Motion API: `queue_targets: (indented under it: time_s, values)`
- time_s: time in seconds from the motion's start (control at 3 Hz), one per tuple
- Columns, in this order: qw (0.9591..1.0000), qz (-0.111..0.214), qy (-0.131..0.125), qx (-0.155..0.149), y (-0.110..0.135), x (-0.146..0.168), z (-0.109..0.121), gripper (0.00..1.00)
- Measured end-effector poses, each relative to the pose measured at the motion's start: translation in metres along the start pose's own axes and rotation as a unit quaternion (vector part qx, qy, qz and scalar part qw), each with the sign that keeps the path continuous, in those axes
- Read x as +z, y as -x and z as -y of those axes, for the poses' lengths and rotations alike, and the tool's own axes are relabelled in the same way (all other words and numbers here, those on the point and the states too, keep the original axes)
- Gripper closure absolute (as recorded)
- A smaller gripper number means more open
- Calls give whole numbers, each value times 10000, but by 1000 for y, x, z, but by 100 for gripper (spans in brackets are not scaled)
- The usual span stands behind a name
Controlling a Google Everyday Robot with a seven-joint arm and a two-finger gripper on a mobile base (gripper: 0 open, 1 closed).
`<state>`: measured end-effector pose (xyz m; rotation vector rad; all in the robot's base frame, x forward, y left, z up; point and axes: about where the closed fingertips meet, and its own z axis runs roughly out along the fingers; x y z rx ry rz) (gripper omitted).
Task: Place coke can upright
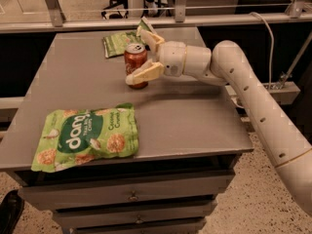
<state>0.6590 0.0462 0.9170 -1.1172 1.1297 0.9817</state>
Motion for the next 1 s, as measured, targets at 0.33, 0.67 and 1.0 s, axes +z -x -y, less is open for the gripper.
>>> queue_targets:
  time_s: [0.33,0.67,1.0]
  values:
    - [9999,-99,-61,18,0,-10,-4,0]
    - [9986,-443,-245,143,11,-45,-4,0]
    - [9986,-443,-245,143,11,-45,-4,0]
